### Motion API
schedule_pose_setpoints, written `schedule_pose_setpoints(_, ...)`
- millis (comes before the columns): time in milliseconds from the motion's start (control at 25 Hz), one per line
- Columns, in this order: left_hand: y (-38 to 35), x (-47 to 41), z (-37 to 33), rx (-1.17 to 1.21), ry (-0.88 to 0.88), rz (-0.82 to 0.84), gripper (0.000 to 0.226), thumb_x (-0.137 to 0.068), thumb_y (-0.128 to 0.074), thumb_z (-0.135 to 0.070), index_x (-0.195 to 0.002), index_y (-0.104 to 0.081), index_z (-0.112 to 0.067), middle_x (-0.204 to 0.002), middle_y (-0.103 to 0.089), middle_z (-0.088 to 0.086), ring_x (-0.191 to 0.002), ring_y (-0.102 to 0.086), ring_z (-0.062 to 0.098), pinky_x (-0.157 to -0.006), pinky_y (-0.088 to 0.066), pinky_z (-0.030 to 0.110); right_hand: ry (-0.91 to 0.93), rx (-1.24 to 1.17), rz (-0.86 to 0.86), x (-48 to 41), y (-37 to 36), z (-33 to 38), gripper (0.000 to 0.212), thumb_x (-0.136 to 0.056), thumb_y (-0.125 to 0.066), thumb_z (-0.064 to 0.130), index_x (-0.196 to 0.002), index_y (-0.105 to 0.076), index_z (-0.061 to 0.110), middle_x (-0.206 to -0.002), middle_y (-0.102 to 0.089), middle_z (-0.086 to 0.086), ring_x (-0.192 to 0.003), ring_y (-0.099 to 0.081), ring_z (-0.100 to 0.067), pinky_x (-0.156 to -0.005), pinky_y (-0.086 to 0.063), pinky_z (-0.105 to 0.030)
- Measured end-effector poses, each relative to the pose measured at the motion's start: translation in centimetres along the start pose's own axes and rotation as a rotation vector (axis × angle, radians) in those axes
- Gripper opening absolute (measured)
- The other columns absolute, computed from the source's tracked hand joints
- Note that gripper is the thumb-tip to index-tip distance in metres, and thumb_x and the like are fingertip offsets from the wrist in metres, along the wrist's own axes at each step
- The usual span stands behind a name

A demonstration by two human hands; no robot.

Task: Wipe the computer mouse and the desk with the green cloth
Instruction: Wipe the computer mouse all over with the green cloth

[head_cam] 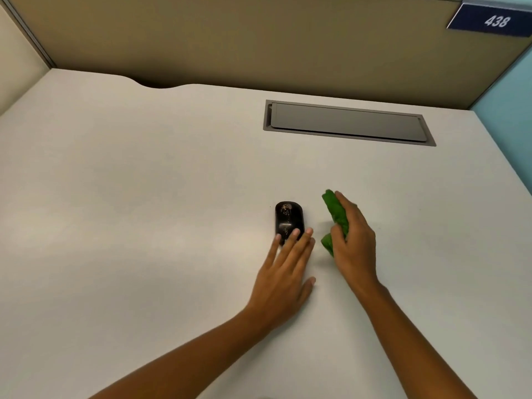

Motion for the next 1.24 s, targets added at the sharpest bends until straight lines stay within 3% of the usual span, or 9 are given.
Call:
schedule_pose_setpoints(120,-0.4,-1.4,-1.1,-0.058,0.077,0.065,0.068,-0.097,-0.037,-0.048,-0.150,-0.027,-0.006,-0.158,-0.025,0.009,-0.148,-0.017,0.024,-0.119,-0.019,0.046,0.216,0.072,0.189,-3.2,-1.1,1.7,0.061,-0.087,-0.048,-0.007,-0.142,-0.040,0.019,-0.146,-0.046,-0.003,-0.133,-0.044,-0.020,-0.111,-0.035,-0.028)
schedule_pose_setpoints(240,-0.6,-2.1,-0.8,-0.055,0.134,0.112,0.069,-0.096,-0.037,-0.050,-0.148,-0.031,-0.005,-0.155,-0.032,0.011,-0.146,-0.022,0.024,-0.118,-0.023,0.044,0.548,0.204,0.451,-4.8,-3.2,3.7,0.060,-0.087,-0.048,-0.003,-0.141,-0.041,0.020,-0.148,-0.044,-0.001,-0.135,-0.042,-0.017,-0.115,-0.034,-0.034)
schedule_pose_setpoints(400,-1.0,-1.9,-0.4,-0.043,0.129,0.129,0.071,-0.094,-0.038,-0.054,-0.145,-0.037,-0.003,-0.150,-0.041,0.012,-0.142,-0.033,0.024,-0.117,-0.025,0.042,0.836,0.279,0.820,-4.6,-6.1,5.0,0.059,-0.086,-0.048,0.004,-0.141,-0.040,0.023,-0.151,-0.039,0.003,-0.137,-0.038,-0.015,-0.114,-0.034,-0.030)
schedule_pose_setpoints(520,-1.2,-1.7,-0.3,-0.039,0.104,0.137,0.070,-0.094,-0.038,-0.054,-0.143,-0.041,-0.003,-0.148,-0.045,0.012,-0.141,-0.036,0.024,-0.116,-0.027,0.042,1.080,0.374,0.957,-4.3,-7.6,4.9,0.044,-0.096,-0.047,0.023,-0.140,-0.043,0.029,-0.153,-0.036,0.002,-0.144,-0.026,-0.014,-0.120,-0.018,-0.034)
schedule_pose_setpoints(600,-1.3,-1.6,-0.2,-0.033,0.104,0.137,0.070,-0.094,-0.037,-0.053,-0.143,-0.040,-0.003,-0.148,-0.045,0.011,-0.142,-0.034,0.025,-0.116,-0.027,0.044,1.037,0.392,1.020,-4.7,-8.4,4.2,0.040,-0.096,-0.043,0.043,-0.136,-0.047,0.037,-0.155,-0.032,0.004,-0.147,-0.016,-0.012,-0.121,-0.008,-0.038)
schedule_pose_setpoints(640,-1.3,-1.6,-0.1,-0.023,0.104,0.139,0.070,-0.095,-0.037,-0.053,-0.144,-0.039,-0.003,-0.150,-0.043,0.011,-0.143,-0.032,0.025,-0.116,-0.026,0.045,0.985,0.344,1.040,-4.8,-8.7,4.0,0.039,-0.095,-0.044,0.044,-0.133,-0.050,0.037,-0.154,-0.033,0.004,-0.147,-0.015,-0.012,-0.121,-0.009,-0.039)
schedule_pose_setpoints(840,-1.5,-1.7,-0.1,0.013,0.094,0.146,0.071,-0.098,-0.030,-0.055,-0.147,-0.032,-0.003,-0.154,-0.036,0.012,-0.146,-0.023,0.025,-0.119,-0.021,0.044,0.845,0.141,0.952,-4.9,-9.6,3.9,0.029,-0.092,-0.055,0.027,-0.119,-0.066,0.022,-0.139,-0.053,-0.003,-0.138,-0.035,-0.020,-0.114,-0.028,-0.044)
schedule_pose_setpoints(1240,-1.4,-1.6,0.2,0.079,0.085,0.164,0.077,-0.097,-0.021,-0.060,-0.150,-0.023,-0.004,-0.158,-0.025,0.011,-0.148,-0.012,0.023,-0.120,-0.009,0.043,0.721,0.135,0.851,-5.4,-10.9,3.9,0.025,-0.089,-0.057,0.027,-0.105,-0.071,0.015,-0.119,-0.064,-0.004,-0.112,-0.046,-0.024,-0.097,-0.035,-0.042)
Point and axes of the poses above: each hand's wrist, its own x-axis away from the middle knuckle, its own y-axis out of the back of the hand, z = x × y, the point moved 7 cm from there along -x, towards the middle knuckle
